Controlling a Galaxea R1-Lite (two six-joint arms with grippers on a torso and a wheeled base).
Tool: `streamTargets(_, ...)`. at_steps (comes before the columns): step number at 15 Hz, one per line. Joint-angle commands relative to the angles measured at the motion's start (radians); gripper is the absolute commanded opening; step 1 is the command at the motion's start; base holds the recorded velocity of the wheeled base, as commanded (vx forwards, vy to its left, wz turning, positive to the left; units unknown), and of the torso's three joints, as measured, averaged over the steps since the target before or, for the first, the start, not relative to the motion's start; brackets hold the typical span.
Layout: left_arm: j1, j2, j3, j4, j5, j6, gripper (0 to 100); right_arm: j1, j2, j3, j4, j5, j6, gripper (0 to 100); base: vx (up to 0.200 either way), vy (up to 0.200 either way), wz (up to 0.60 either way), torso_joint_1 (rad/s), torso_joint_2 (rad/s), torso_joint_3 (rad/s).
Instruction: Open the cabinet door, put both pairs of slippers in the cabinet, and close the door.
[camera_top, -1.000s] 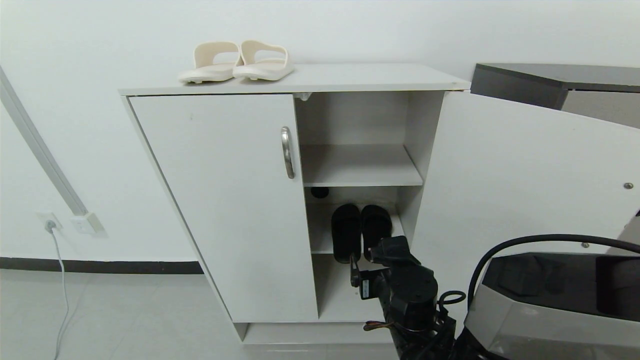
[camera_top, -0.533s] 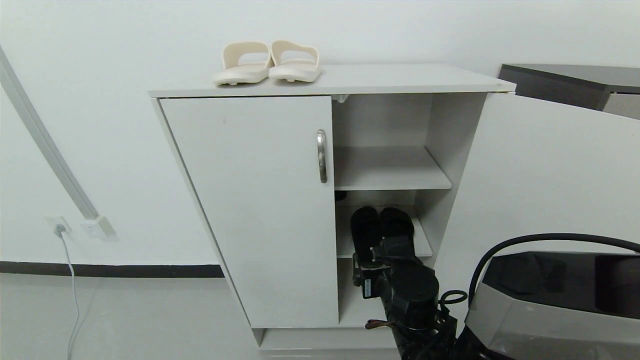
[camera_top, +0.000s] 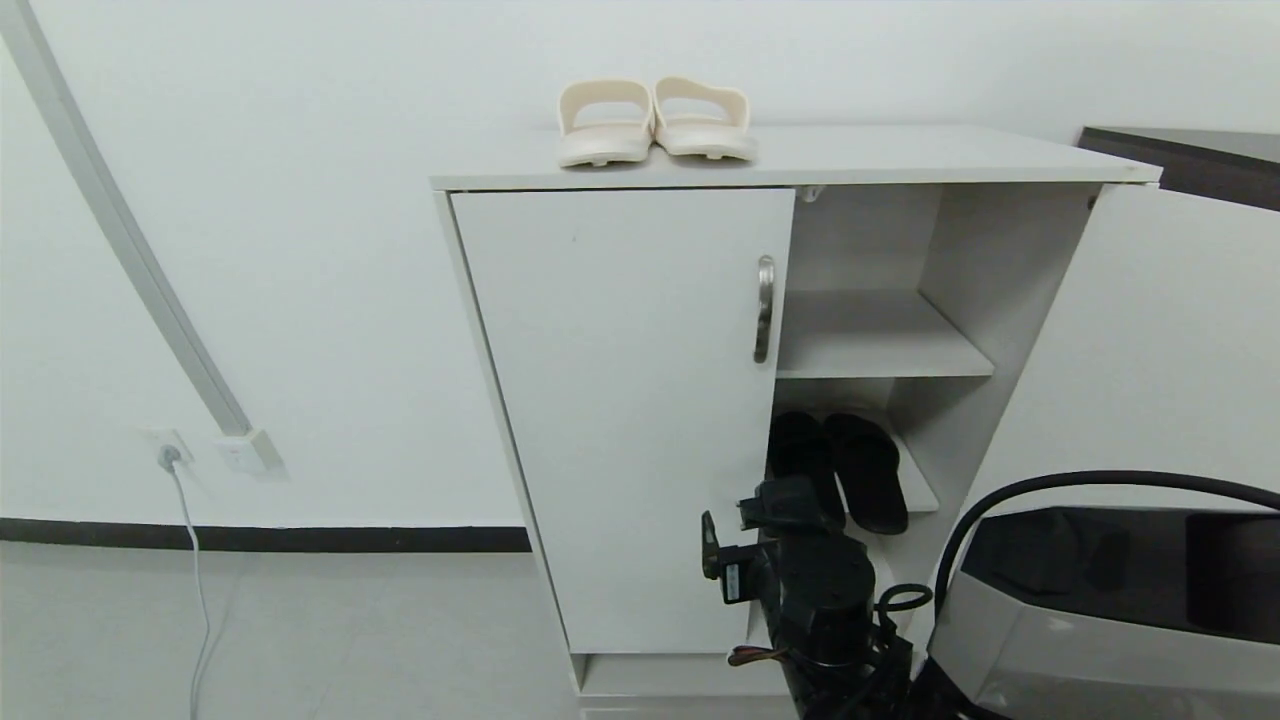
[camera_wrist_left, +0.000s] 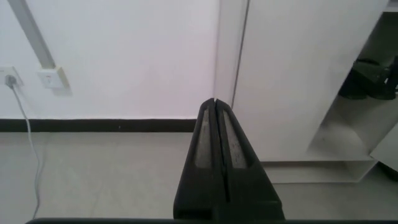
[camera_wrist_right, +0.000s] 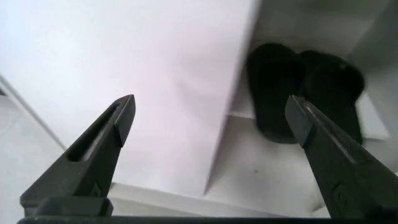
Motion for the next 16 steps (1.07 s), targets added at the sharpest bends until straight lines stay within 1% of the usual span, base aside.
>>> streamTargets(1, 0.000, 0.001, 0.000, 0.000, 0.002, 0.000, 0, 0.000, 0.002, 0.001, -0.001, -0.001, 0.000, 100, 0.000, 0.200, 0.00, 0.007, 0.00, 0.002)
streamTargets(6, 0.000, 0.001, 0.000, 0.000, 0.002, -0.003, 0, 0.002, 0.001, 0.003, -0.017, 0.002, 0.000, 100, 0.000, 0.200, 0.00, 0.000, 0.00, 0.000)
streamTargets(10, 0.000, 0.001, 0.000, -0.002, 0.003, -0.005, 0, 0.002, 0.001, 0.011, -0.046, 0.011, -0.005, 100, 0.000, 0.000, 0.00, 0.000, 0.00, 0.000)
streamTargets(12, 0.000, 0.001, 0.000, -0.002, 0.003, -0.003, 0, 0.000, -0.001, 0.011, -0.070, 0.016, -0.047, 100, 0.000, 0.000, 0.00, 0.000, 0.00, 0.000)
streamTargets(13, 0.000, 0.001, 0.000, -0.002, 0.003, -0.005, 0, 0.000, -0.006, 0.014, -0.063, 0.027, -0.047, 100, 0.000, 0.000, 0.00, 0.000, 0.00, 0.000)
streamTargets(15, 0.000, 0.001, 0.000, -0.002, 0.003, -0.003, 0, -0.002, -0.042, 0.029, 0.012, 0.076, -0.042, 100, 0.000, 0.000, 0.00, 0.000, 0.00, 0.000)
streamTargets(16, 0.000, 0.001, 0.000, 0.000, 0.003, -0.005, 0, -0.003, -0.044, 0.011, 0.015, 0.076, -0.039, 100, 0.000, 0.000, 0.00, 0.000, 0.00, 0.000)
